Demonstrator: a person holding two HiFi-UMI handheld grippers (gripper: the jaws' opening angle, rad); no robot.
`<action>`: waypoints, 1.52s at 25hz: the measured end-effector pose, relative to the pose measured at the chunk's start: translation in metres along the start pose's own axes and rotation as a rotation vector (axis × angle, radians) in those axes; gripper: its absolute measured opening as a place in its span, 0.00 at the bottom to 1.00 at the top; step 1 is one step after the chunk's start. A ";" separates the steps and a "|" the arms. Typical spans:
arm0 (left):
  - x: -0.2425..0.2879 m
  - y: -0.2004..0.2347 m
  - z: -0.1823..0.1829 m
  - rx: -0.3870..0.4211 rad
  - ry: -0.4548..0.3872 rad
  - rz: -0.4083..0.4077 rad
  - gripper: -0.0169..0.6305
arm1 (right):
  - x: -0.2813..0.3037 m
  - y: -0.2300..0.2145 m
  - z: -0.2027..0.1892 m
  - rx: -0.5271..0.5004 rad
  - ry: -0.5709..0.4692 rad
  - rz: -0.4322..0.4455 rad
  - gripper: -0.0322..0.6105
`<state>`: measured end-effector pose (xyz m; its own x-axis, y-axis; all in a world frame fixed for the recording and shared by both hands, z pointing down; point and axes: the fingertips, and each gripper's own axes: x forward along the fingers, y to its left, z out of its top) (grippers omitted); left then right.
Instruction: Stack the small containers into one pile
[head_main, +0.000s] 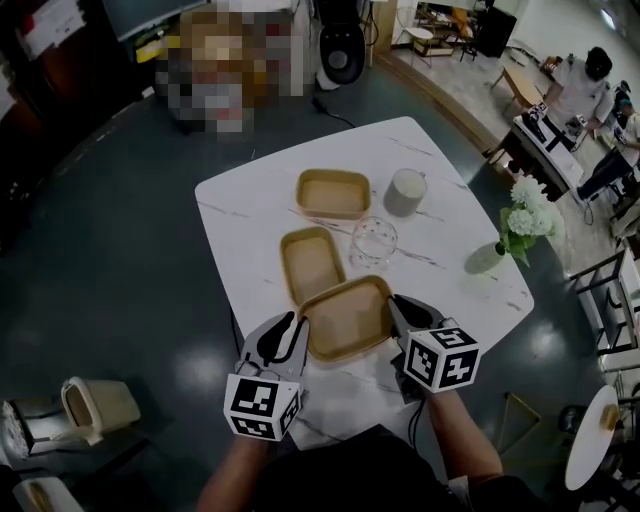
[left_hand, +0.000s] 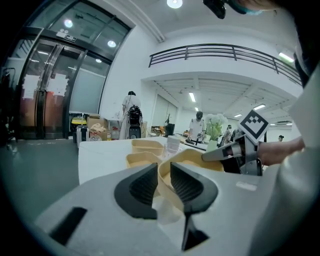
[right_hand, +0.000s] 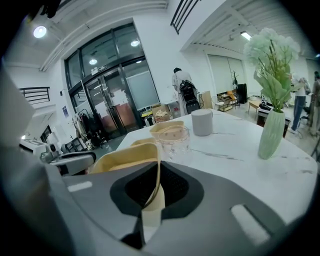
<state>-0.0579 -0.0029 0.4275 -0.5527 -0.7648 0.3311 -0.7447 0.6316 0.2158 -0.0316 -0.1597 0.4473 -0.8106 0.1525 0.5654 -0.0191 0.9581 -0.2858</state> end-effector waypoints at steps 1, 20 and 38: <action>-0.001 0.005 0.000 -0.001 0.002 -0.002 0.14 | 0.003 0.004 0.000 0.002 0.001 -0.001 0.07; -0.023 0.074 0.005 0.086 0.077 -0.224 0.15 | 0.035 0.063 0.004 0.127 -0.076 -0.180 0.07; -0.039 0.044 0.004 0.114 0.116 -0.269 0.21 | -0.010 0.061 -0.015 0.270 -0.168 -0.271 0.07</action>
<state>-0.0706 0.0538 0.4203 -0.2887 -0.8787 0.3803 -0.8992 0.3853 0.2075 -0.0156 -0.0993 0.4359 -0.8389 -0.1598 0.5203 -0.3798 0.8566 -0.3493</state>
